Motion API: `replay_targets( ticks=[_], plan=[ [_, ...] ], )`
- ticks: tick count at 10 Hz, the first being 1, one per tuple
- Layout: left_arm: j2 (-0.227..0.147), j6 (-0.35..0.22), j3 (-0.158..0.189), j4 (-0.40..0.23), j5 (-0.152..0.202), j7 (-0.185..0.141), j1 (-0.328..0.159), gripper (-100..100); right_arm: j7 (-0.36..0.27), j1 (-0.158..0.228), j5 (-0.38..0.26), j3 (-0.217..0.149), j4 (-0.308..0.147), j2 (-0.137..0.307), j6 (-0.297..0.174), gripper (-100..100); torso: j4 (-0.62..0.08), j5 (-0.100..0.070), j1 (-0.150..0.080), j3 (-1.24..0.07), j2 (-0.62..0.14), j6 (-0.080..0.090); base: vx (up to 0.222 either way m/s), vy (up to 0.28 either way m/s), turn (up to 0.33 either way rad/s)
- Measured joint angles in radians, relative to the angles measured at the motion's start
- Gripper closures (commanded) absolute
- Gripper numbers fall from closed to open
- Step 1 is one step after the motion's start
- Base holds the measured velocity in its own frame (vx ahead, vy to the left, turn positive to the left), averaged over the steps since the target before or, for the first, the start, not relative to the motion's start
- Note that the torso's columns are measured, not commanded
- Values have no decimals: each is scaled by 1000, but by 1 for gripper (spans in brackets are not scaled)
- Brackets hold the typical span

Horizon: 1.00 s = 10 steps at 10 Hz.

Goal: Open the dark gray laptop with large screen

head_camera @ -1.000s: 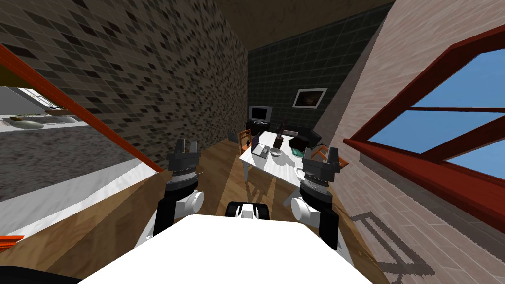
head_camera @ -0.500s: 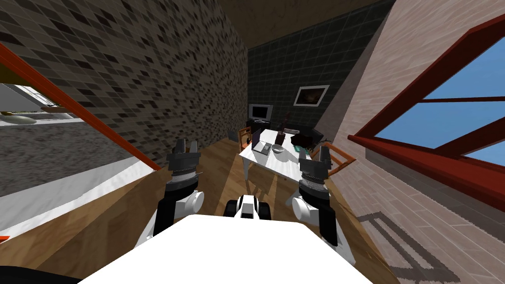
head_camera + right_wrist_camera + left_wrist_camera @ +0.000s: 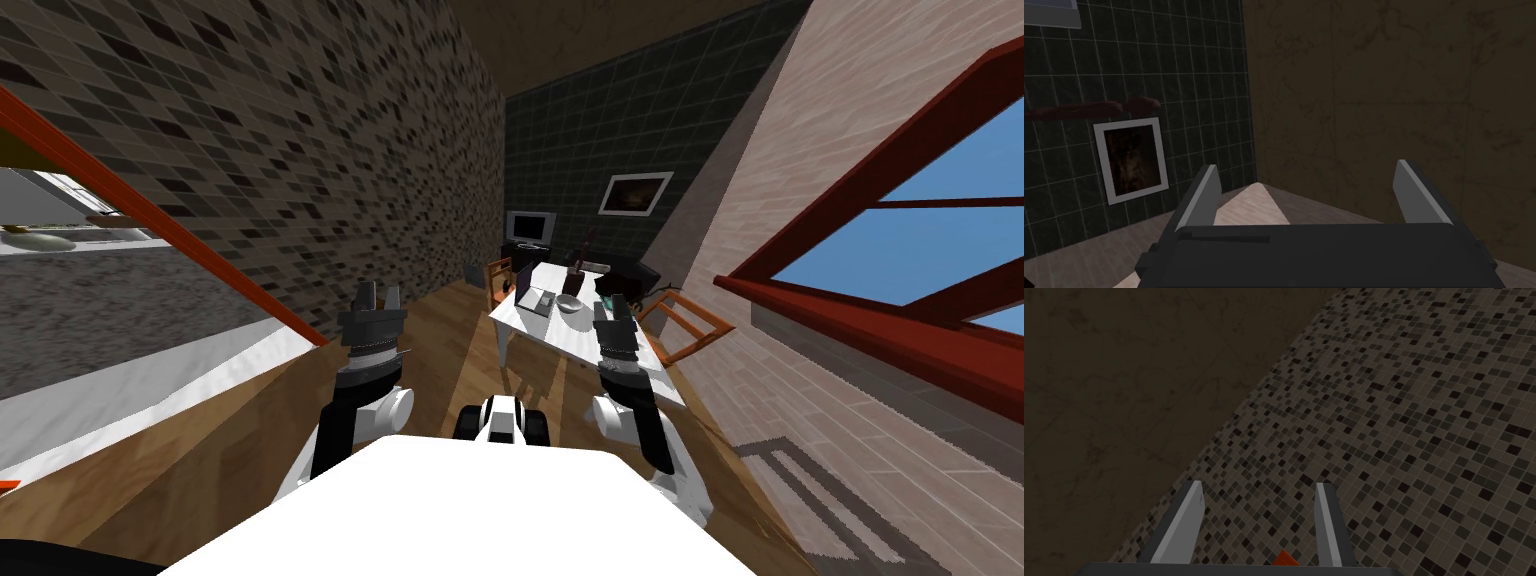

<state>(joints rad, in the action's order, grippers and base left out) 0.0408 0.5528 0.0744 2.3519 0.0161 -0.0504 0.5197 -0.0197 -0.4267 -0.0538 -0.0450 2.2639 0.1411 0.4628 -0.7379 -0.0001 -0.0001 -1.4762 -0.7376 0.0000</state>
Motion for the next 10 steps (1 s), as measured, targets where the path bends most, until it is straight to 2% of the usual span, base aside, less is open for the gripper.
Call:
replay_targets(
  ticks=[1, 2, 4, 5, 10],
  plan=[
    [0, 0, 0, 0, 0, 0, 0, 0, -20, 21, -27, -2, -37, 9, -12, -100, 0, 0, 2, 0, 0, 0, 36, 73, 3],
    [0, 0, 0, 0, 0, 0, 0, 0, -34, 28, -46, 3, -41, 9, -27, -100, 0, 0, 0, 1, -1, 0, 40, 56, 10],
    [0, 0, 0, 0, 0, 0, 0, 0, -72, 67, -105, 9, -67, 12, -86, -100, 0, 0, -1, 0, -1, 0, 40, 78, 18],
    [0, 0, 0, 0, 0, 0, 0, 0, -95, 72, -137, 11, -86, 13, -105, -100, 0, 0, 1, 0, 0, 0, 71, 114, 12],
    [0, 0, 0, 0, 0, 0, 0, 0, -179, 155, -269, 3, -183, 28, -210, -100, 0, 0, -1, 1, -1, 0, 46, 63, 11]
  ],
)
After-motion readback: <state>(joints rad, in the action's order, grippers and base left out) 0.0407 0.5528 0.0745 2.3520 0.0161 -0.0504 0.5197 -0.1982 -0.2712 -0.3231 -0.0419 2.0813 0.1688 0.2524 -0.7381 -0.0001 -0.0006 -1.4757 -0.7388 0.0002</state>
